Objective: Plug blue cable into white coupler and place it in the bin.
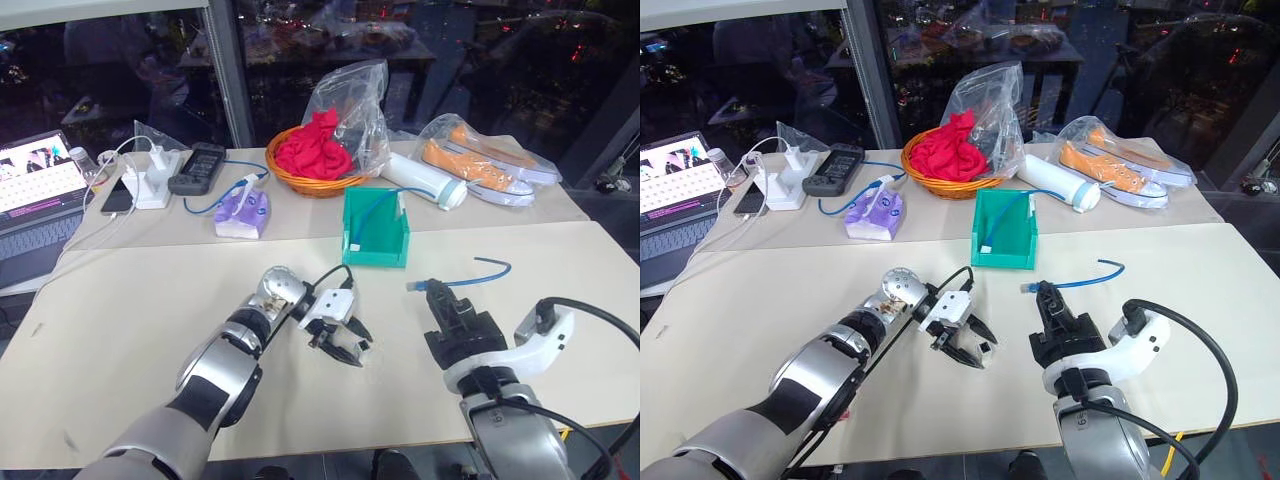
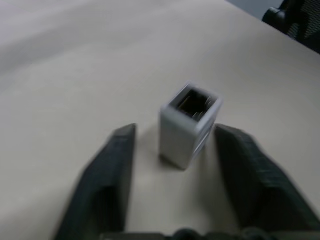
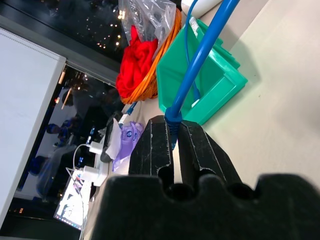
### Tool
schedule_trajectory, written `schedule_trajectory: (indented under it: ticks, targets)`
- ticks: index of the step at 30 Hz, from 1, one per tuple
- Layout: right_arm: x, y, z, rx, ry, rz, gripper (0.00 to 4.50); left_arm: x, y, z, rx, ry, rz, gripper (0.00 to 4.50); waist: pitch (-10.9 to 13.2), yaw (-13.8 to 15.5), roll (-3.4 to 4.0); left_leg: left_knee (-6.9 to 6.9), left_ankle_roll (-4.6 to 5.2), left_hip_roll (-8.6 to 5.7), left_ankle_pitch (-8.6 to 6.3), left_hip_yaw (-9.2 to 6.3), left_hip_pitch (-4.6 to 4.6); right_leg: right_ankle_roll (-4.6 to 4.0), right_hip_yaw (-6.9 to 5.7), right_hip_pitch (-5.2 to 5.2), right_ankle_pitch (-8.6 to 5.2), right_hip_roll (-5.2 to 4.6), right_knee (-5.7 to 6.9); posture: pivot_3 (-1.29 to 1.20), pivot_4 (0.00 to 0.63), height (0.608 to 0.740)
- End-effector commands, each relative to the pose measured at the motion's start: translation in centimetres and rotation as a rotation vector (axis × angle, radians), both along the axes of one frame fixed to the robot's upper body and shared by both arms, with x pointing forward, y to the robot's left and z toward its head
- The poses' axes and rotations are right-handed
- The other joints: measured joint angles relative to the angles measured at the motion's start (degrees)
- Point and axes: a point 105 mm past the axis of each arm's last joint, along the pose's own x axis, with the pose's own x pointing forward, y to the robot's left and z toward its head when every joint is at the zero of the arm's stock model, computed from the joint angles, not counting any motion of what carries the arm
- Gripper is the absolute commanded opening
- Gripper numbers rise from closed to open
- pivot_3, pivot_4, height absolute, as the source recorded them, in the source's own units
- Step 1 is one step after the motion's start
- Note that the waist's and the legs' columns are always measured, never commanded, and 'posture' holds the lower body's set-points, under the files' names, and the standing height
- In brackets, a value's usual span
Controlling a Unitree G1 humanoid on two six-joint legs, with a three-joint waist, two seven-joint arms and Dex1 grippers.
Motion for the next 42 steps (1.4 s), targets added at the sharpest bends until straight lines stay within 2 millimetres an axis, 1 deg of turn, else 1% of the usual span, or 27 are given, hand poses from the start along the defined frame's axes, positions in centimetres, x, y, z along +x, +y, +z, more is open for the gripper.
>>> schedule_trajectory:
  ticks: [1, 3, 6, 8, 10, 11, 13, 14, 15, 17, 20, 21, 25, 28, 30, 31, 35, 40, 42]
  targets:
    - [-0.5, 0.0, 1.2, 0.017, -0.051, 0.015, 0.0, 0.4, 1.3, -0.4, 0.035, 0.019, 0.038, 4.42, 0.0, 0.0, 0.0, 0.0, 0.0, 0.0, 0.0, 0.0, 0.0, 0.0, 0.0, 0.0, 0.0, 0.0, 0.0, 0.0, 0.15, 0.74]
    - [-0.5, 0.1, 1.2, 0.017, -0.05, 0.019, 0.0, 0.6, 1.6, -0.2, 0.019, 0.025, 0.064, 4.42, 0.0, -0.1, 0.0, 0.0, 0.0, 0.0, 0.0, 0.0, 0.0, 0.0, 0.0, 0.0, 0.0, 0.0, 0.01, 0.0, 0.15, 0.74]
    - [-0.5, 0.2, 1.2, 0.018, -0.049, 0.028, 0.0, 1.1, 2.4, 0.2, -0.051, 0.084, 0.137, 4.42, 0.0, -0.2, 0.0, 0.0, 0.0, 0.0, 0.0, 0.0, 0.02, 0.0, 0.0, -0.01, 0.0, 0.0, 0.03, 0.0, 0.15, 0.74]
    - [-0.5, 0.3, 1.1, 0.024, -0.047, 0.037, 0.0, 0.8, 4.3, -0.5, -0.06, 0.119, 0.181, 4.42, 0.0, -0.5, 0.03, 0.0, 0.0, 0.01, 0.0, 0.0, 0.04, 0.0, 0.01, -0.01, 0.0, 0.0, 0.06, 0.0, 0.15, 0.74]
    - [-0.4, 0.4, 1.0, 0.028, -0.047, 0.045, 0.0, 0.6, 5.8, -1.1, -0.049, 0.124, 0.206, 4.42, 0.0, -1.1, 0.04, -0.01, 0.0, 0.02, 0.0, -0.02, 0.07, 0.0, 0.01, -0.04, 0.0, 0.02, 0.09, 0.0, 0.15, 0.74]
    - [-0.4, 0.5, 1.0, 0.029, -0.046, 0.049, 0.0, 0.6, 6.5, -1.2, -0.047, 0.127, 0.222, 4.42, 0.0, -1.3, 0.04, -0.01, 0.0, 0.04, 0.0, -0.03, 0.08, 0.0, 0.01, -0.04, 0.0, 0.03, 0.13, 0.0, 0.15, 0.74]
    - [-0.2, 0.6, 0.9, 0.035, -0.046, 0.066, 0.0, 0.6, 9.0, -1.3, -0.068, 0.143, 0.306, 4.42, 0.0, -1.5, 0.04, -0.01, 0.0, 0.03, 0.0, -0.03, 0.14, -0.01, 0.02, -0.04, 0.0, 0.03, 0.15, 0.0, 0.15, 0.74]
    - [-0.2, 0.7, 0.9, 0.038, -0.045, 0.073, 0.0, 0.6, 9.9, -1.2, -0.089, 0.15, 0.343, 4.42, -0.1, -1.8, 0.05, -0.01, 0.0, 0.03, 0.0, -0.03, 0.16, -0.01, 0.02, -0.02, 0.0, 0.03, 0.16, 0.0, 0.15, 0.74]
    - [-0.1, 0.8, 0.8, 0.041, -0.044, 0.08, 0.0, 0.8, 10.3, -1.0, -0.121, 0.155, 0.392, 4.42, -0.1, -1.9, 0.05, -0.04, 0.05, 0.05, -0.03, -0.03, 0.24, -0.03, 0.08, -0.04, 0.01, 0.07, 0.19, 0.0, 0.15, 0.74]
    - [0.1, 1.0, 0.8, 0.047, -0.045, 0.098, 0.0, 0.8, 10.3, -0.6, -0.19, 0.137, 0.494, 4.42, -0.1, -2.0, 0.06, -0.11, 0.22, 0.04, -0.12, -0.04, 0.47, -0.09, 0.2, -0.07, 0.02, 0.14, 0.34, 0.0, 0.15, 0.74]
    - [0.4, 1.3, 0.7, 0.052, -0.045, 0.125, 0.0, -0.3, 9.3, -0.1, -0.259, 0.152, 0.629, 4.42, -0.1, -1.6, 0.07, -0.09, 0.22, 0.02, -0.12, -0.04, 0.55, -0.09, 0.3, -0.14, 0.01, 0.13, 0.5, 0.0, 0.15, 0.74]
    - [0.5, 1.4, 0.6, 0.053, -0.046, 0.135, 0.0, -1.1, 8.8, 0.0, -0.27, 0.165, 0.661, 4.42, -0.1, -1.5, 0.07, -0.08, 0.21, 0.01, -0.12, -0.03, 0.55, -0.09, 0.34, -0.16, 0.01, 0.13, 0.56, 0.0, 0.15, 0.74]
    - [0.9, 1.7, 0.5, 0.058, -0.045, 0.172, 0.0, -3.9, 7.4, 0.1, -0.258, 0.202, 0.761, 4.42, 0.0, -1.0, 0.08, -0.12, 0.17, 0.01, -0.12, 0.0, 0.52, -0.09, 0.39, -0.25, 0.01, 0.13, 0.55, 0.0, 0.15, 0.74]
    - [1.2, 2.1, 0.5, 0.058, -0.046, 0.204, 0.0, -5.0, 7.7, 0.0, -0.217, 0.223, 0.862, 4.42, 0.0, -0.8, 0.09, -0.14, 0.19, 0.02, -0.14, 0.01, 0.52, -0.11, 0.41, -0.27, 0.0, 0.14, 0.55, 0.0, 0.15, 0.74]
    - [1.4, 2.2, 0.4, 0.061, -0.046, 0.214, 0.0, -5.4, 7.8, -0.1, -0.195, 0.215, 0.889, 4.42, 0.0, -0.5, 0.09, -0.16, 0.22, 0.02, -0.15, 0.01, 0.54, -0.14, 0.41, -0.28, -0.02, 0.14, 0.6, 0.0, 0.15, 0.74]
    - [1.4, 2.2, 0.4, 0.061, -0.045, 0.217, 0.0, -5.7, 7.7, 0.0, -0.192, 0.219, 0.893, 4.42, 0.0, -0.4, 0.11, -0.17, 0.22, 0.02, -0.15, 0.01, 0.55, -0.16, 0.41, -0.29, -0.03, 0.15, 0.61, 0.0, 0.15, 0.74]
    - [1.5, 2.3, 0.5, 0.06, -0.046, 0.223, 0.0, -6.1, 6.3, 0.5, -0.226, 0.274, 0.891, 4.42, 0.0, 0.0, 0.1, -0.17, 0.19, 0.02, -0.14, 0.01, 0.59, -0.22, 0.42, -0.3, -0.07, 0.15, 0.61, 0.0, 0.15, 0.74]
    - [1.3, 2.2, 0.5, 0.054, -0.044, 0.214, 0.0, -5.4, 5.2, 1.0, -0.276, 0.28, 0.929, 4.42, 0.0, 0.3, 0.1, -0.16, 0.15, 0.01, -0.12, 0.01, 0.57, -0.22, 0.42, -0.3, -0.07, 0.14, 0.6, 0.0, 0.15, 0.74]
    - [1.1, 1.9, 0.5, 0.046, -0.041, 0.201, 0.0, -5.5, 4.2, 0.9, -0.287, 0.296, 0.91, 4.42, 0.0, 0.3, 0.1, -0.17, 0.15, 0.02, -0.12, 0.02, 0.56, -0.22, 0.41, -0.3, -0.07, 0.14, 0.6, 0.0, 0.15, 0.74]
